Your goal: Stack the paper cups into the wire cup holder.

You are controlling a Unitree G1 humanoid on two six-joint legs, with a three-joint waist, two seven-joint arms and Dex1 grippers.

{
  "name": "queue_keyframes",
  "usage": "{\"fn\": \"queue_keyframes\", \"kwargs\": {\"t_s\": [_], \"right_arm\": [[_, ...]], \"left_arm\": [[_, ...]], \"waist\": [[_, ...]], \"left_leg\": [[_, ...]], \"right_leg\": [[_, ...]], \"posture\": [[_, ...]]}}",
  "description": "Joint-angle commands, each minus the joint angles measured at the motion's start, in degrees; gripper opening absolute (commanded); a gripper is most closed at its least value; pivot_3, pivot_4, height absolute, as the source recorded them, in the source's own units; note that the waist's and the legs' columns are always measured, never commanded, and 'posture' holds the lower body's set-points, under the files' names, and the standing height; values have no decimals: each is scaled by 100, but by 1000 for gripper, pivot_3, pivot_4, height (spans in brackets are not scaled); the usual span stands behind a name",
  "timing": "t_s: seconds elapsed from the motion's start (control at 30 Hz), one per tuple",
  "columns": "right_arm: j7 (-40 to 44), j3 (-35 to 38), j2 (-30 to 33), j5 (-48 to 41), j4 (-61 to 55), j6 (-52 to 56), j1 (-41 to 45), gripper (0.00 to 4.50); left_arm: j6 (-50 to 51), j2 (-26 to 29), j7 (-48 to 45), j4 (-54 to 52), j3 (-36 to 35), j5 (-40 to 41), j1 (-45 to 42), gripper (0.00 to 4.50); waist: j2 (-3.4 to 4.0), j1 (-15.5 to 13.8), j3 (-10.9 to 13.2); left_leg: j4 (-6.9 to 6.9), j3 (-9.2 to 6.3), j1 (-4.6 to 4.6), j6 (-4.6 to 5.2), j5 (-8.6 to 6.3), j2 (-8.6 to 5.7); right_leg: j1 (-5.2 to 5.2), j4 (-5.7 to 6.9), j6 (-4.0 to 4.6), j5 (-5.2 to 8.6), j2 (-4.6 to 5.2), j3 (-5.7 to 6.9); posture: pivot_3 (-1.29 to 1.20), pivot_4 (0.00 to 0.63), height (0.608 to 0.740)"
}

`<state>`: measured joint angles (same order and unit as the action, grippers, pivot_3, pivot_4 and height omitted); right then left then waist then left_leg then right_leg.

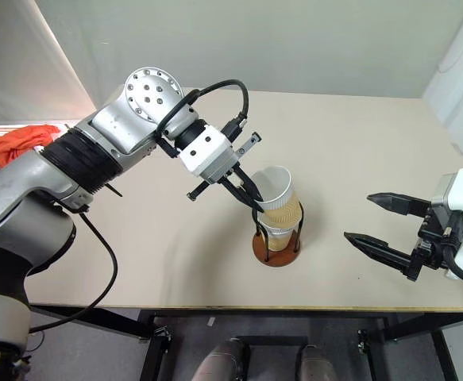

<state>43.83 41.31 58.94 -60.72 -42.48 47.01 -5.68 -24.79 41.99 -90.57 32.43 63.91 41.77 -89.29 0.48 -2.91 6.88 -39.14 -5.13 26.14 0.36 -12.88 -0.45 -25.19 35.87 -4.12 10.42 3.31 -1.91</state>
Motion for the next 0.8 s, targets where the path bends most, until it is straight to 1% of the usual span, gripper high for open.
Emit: {"fn": "queue_keyframes", "kwargs": {"t_s": [0.03,0.17,0.4,0.57,0.67,0.8], "right_arm": [[-126,233,5,-126,-152,-13,-4,4094],[-165,198,18,-117,-141,-30,-7,4094],[-157,43,47,-50,-69,-78,85,4094],[-152,-31,49,-55,-58,-80,166,4094],[-138,-99,53,-49,-21,-101,225,4094],[-38,-401,64,20,148,-194,456,4094]], "left_arm": [[-178,34,-193,53,-1,1,-259,13],[-160,42,-193,139,-28,5,-305,13],[-248,248,-193,-91,146,4,-285,13],[-162,197,-193,-109,75,-55,-219,13],[-32,18,-193,94,-83,-220,-205,594],[72,-76,-193,194,-303,-445,-175,1870]], "waist": [[0,2,0],[0,3,0],[0,2,0],[0,-5,0],[0,-8,0],[0,-2,0]], "left_leg": [[0,0,1,0,0,0],[1,1,2,3,-6,-2],[4,-2,3,1,-17,-1],[3,-2,7,-2,-19,-1],[3,-2,7,-5,-20,-1],[1,-1,7,-5,-20,-1]], "right_leg": [[0,-1,-1,0,0,-1],[0,-2,-12,5,0,0],[0,-2,-32,8,0,2],[0,-5,-33,10,0,2],[0,-5,-33,10,1,3],[-1,-5,-33,10,1,2]], "posture": [[0,150,740],[0,150,740],[0,150,740],[0,150,740],[0,150,740],[0,150,740]]}}
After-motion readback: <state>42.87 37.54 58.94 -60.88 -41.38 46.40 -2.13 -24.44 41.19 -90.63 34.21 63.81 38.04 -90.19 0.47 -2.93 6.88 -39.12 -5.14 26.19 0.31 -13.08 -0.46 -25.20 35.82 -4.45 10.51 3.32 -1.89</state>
